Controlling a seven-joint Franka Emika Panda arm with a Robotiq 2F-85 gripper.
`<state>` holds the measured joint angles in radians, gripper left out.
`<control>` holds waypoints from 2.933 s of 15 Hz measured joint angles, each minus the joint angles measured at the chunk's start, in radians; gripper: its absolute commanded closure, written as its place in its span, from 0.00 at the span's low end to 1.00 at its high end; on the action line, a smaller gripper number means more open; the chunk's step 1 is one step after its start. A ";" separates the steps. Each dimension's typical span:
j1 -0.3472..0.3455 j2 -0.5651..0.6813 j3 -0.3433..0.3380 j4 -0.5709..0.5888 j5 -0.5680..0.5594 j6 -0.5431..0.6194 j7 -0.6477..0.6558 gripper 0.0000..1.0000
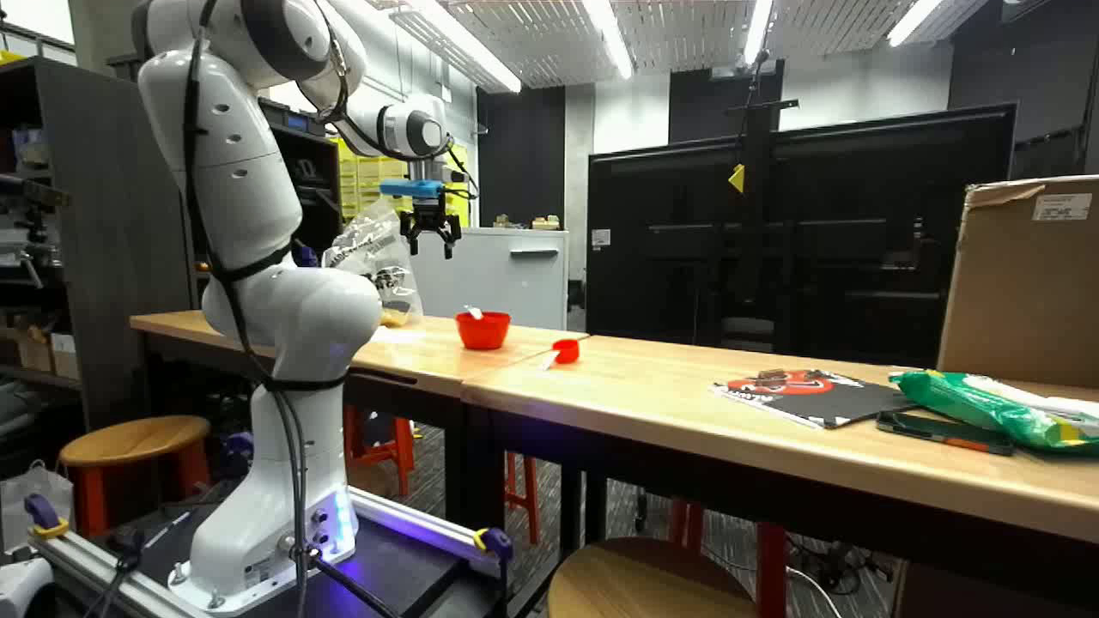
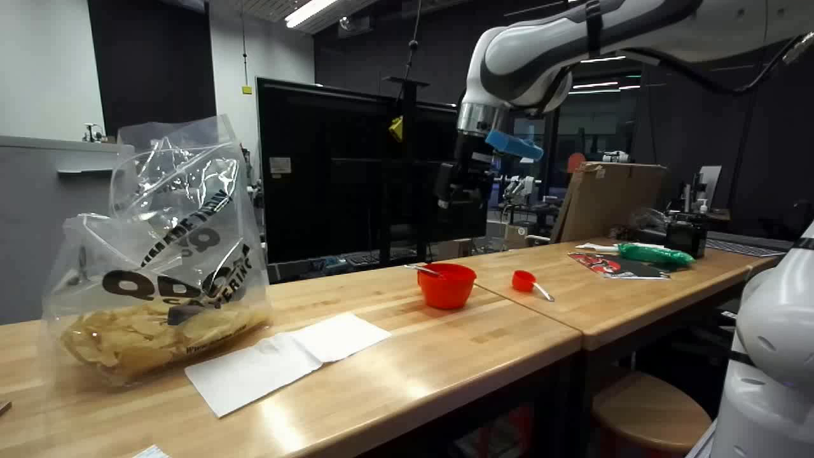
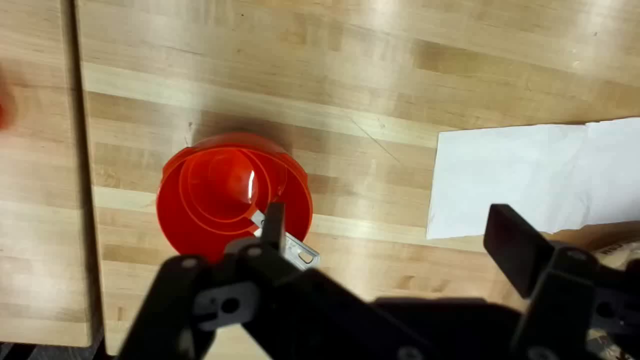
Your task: Put the measuring cup in the red bowl
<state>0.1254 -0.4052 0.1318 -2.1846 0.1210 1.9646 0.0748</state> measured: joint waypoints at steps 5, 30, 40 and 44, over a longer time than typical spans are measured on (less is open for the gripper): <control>-0.001 0.012 -0.007 0.001 -0.001 -0.008 -0.023 0.00; -0.178 0.005 -0.107 -0.105 -0.095 0.044 0.325 0.00; -0.187 -0.070 -0.068 -0.094 -0.161 -0.233 0.310 0.00; -0.181 -0.116 -0.130 -0.058 -0.160 -0.310 0.084 0.00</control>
<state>-0.0560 -0.5207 0.0022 -2.2428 -0.0392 1.6549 0.1585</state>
